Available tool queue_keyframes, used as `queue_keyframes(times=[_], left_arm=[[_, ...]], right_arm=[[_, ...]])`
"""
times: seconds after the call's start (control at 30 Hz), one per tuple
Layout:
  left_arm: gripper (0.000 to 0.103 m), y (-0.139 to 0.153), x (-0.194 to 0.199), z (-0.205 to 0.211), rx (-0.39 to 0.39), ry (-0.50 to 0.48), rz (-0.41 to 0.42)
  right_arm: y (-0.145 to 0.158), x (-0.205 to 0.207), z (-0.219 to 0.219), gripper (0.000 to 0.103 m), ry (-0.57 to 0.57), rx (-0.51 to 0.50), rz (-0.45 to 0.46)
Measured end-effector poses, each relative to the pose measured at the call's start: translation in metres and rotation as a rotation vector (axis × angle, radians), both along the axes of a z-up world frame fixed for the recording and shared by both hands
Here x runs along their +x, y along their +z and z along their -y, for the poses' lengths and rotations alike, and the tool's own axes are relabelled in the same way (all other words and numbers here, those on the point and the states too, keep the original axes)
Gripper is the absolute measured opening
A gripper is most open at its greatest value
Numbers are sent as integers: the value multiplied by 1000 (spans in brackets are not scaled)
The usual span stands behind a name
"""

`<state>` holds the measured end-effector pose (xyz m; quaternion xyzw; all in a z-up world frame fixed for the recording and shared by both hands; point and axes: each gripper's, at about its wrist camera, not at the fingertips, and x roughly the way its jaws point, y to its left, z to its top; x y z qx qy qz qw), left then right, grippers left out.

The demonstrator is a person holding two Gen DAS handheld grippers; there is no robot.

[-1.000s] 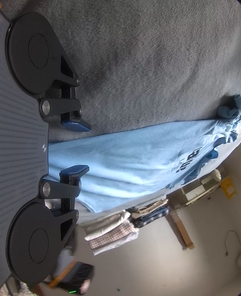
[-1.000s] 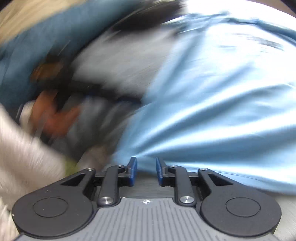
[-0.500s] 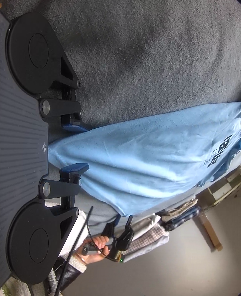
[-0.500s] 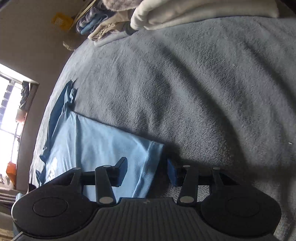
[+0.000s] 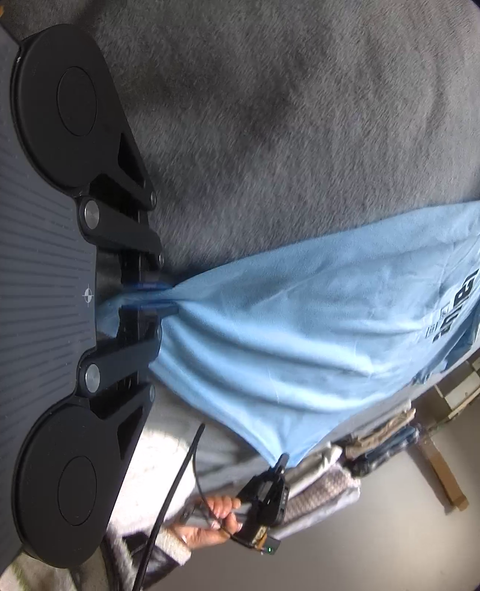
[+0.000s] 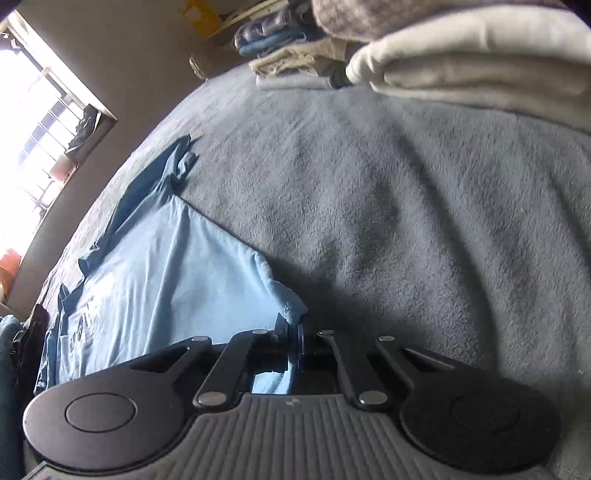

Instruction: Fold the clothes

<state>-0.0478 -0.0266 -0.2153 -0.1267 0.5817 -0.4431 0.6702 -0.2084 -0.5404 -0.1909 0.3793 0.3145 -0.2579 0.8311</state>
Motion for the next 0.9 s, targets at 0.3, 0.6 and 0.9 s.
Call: queue_keyframes(times=[0.3,0.6,0.9], left_arm=[[0,-2,-1,2,-11,-59,-9],[1,-16,-3,8,16,-90,20],[7,-16,-4,1,13,-113,42]], right_arm=[[8,-8,3,3,-44,-52,-67],[-7,0,0,7,5,-183,-256],[15,-9,-17,50,-17,-315,-358]])
